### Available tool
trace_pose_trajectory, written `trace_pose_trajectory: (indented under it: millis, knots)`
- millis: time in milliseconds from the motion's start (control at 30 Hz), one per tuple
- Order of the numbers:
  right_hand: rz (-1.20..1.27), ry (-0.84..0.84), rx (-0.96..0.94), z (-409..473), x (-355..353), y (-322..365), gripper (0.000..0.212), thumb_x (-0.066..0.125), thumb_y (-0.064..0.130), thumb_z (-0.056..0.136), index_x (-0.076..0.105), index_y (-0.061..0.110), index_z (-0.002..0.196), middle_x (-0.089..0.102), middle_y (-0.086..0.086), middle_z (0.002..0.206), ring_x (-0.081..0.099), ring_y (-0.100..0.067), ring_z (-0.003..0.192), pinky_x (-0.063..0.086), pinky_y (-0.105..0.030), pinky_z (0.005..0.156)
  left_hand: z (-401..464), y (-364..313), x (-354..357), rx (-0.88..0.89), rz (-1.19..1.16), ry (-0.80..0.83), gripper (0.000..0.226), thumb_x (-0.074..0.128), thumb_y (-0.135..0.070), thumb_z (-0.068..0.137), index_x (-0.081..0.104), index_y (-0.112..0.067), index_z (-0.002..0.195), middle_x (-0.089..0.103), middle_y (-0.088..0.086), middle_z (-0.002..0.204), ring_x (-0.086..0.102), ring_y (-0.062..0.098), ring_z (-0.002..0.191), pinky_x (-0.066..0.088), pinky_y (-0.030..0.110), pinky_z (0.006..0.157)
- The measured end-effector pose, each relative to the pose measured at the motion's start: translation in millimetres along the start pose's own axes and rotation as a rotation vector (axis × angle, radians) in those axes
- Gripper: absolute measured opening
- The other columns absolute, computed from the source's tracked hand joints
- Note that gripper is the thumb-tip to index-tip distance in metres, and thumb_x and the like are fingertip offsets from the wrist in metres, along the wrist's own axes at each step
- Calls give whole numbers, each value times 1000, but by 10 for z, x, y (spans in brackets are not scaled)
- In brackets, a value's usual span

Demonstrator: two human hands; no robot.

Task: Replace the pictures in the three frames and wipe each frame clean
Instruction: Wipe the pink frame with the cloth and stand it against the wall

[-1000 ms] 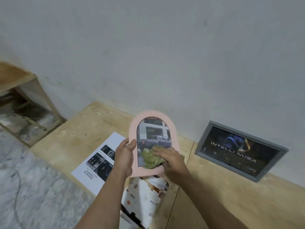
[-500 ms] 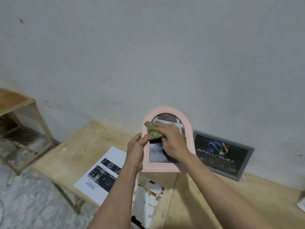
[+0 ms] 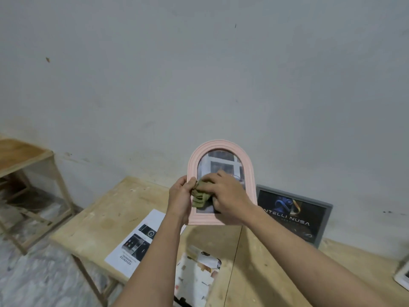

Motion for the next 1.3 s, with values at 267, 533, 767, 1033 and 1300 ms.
trace_pose_trajectory:
  millis: [267, 533, 767, 1033, 1300]
  knots:
    - [-440, -205, 60, 512, -675, -380, 43, 59, 7, 66, 70, 23, 104, 67, -1, 104, 55, -30, 85, 42, -35, 64, -47, -276, 107, 84, 22, 25, 13, 59, -8, 96, 71, -8, 91, 72, 14, 76, 66, 26, 64, 59, 41, 67]
    - [-182, 141, 349, -73, -254, -628, 43, 55, 9, 83, 63, 25, 122, 52, -3, 107, 48, -24, 99, 41, -32, 70, -27, -422, -124, 179, 210, 6, 13, 60, -8, 95, 72, -4, 95, 71, 9, 77, 66, 20, 68, 51, 24, 60]
    - [383, -456, 445, 166, -1206, -769, 43, 49, -6, 77, 72, 15, 107, 67, -5, 112, 59, -21, 107, 46, -32, 97, 43, -492, 101, 167, 128, 78, 15, 59, -15, 96, 70, -6, 99, 72, 18, 88, 68, 30, 79, 57, 45, 73]
    - [214, -259, 17, 364, -544, -34, 64, 50, -13, 70, 62, 12, 127, 53, -4, 140, 39, -20, 137, 18, -33, 119, 125, -820, 352, 177, -185, 100, 21, 59, -5, 95, 74, -15, 83, 70, 16, 88, 63, 29, 81, 53, 43, 80]
    - [632, -51, 236, 345, -813, -40, 56, 42, -15, 80, 68, 21, 115, 68, 8, 101, 63, -1, 94, 48, -11, 82, 167, -840, 121, 239, 8, 57, 14, 59, -12, 96, 71, -5, 97, 70, 16, 86, 62, 28, 79, 52, 40, 75]
Point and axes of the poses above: each hand's wrist, its own z-axis towards the middle knuckle, its own x-axis out of the palm, y = z × x, the point moved 8 cm from there along z, towards the middle knuckle
